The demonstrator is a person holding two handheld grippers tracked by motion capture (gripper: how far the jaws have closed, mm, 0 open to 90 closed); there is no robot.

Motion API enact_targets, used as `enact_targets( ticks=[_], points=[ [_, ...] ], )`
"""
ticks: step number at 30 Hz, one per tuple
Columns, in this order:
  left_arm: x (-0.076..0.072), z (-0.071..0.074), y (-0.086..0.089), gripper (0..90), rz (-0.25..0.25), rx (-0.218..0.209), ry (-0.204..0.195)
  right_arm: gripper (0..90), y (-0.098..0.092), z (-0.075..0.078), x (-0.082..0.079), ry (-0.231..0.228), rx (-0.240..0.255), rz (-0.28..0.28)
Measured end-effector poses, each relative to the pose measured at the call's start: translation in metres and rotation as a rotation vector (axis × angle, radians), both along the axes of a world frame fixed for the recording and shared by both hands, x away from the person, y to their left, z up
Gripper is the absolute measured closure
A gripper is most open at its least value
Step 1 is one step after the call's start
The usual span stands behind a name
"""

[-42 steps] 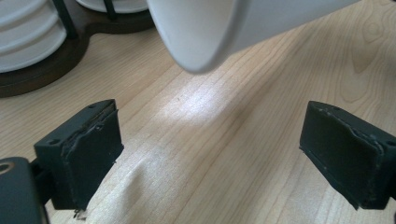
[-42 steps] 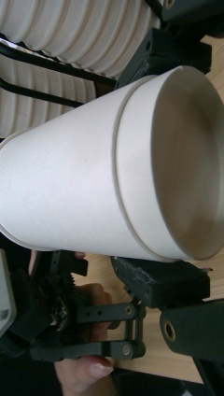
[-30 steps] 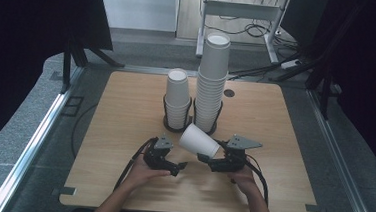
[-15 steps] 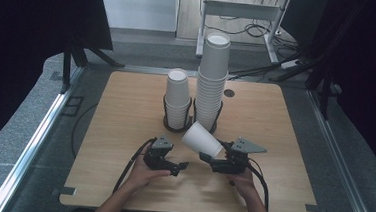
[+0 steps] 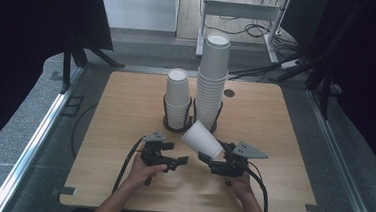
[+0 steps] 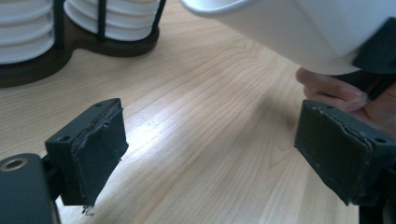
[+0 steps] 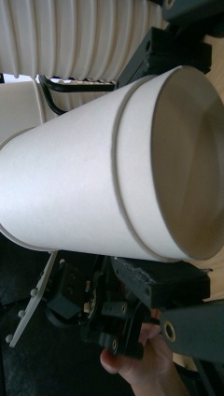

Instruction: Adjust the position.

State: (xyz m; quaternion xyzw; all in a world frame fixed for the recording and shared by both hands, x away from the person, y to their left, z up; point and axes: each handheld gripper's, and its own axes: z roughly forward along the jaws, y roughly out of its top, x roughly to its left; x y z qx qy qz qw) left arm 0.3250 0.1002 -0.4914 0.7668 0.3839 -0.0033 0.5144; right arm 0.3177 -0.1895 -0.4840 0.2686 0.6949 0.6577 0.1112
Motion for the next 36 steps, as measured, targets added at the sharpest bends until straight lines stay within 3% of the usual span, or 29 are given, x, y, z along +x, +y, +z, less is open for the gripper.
enact_targets(
  ticks=[4, 9, 17, 22, 26, 36],
  points=[
    [0.002, -0.002, 0.002, 9.2, 0.009, -0.019, 0.021, 22.4, 0.0, -0.001, -0.001, 0.0, 0.008, 0.0],
    [0.001, 0.004, 0.006, 9.1, -0.015, -0.135, 0.039, 22.4, 0.002, -0.001, -0.002, 0.0, 0.019, 0.008],
    [0.003, 0.007, 0.006, 7.2, -0.063, -0.272, 0.082, 22.7, 0.012, -0.004, -0.006, -0.014, 0.002, 0.038],
    [0.005, 0.01, 0.003, 6.6, -0.068, -0.341, 0.102, 22.8, 0.017, -0.006, -0.007, -0.019, -0.016, 0.045],
    [0.008, 0.013, -0.001, 4.2, -0.085, -0.356, 0.098, 22.9, 0.025, -0.008, -0.01, -0.027, -0.035, 0.059],
    [0.013, 0.014, -0.004, 6.8, -0.056, -0.381, 0.084, 23.1, 0.042, -0.013, -0.014, -0.047, -0.105, 0.083]
  ],
)
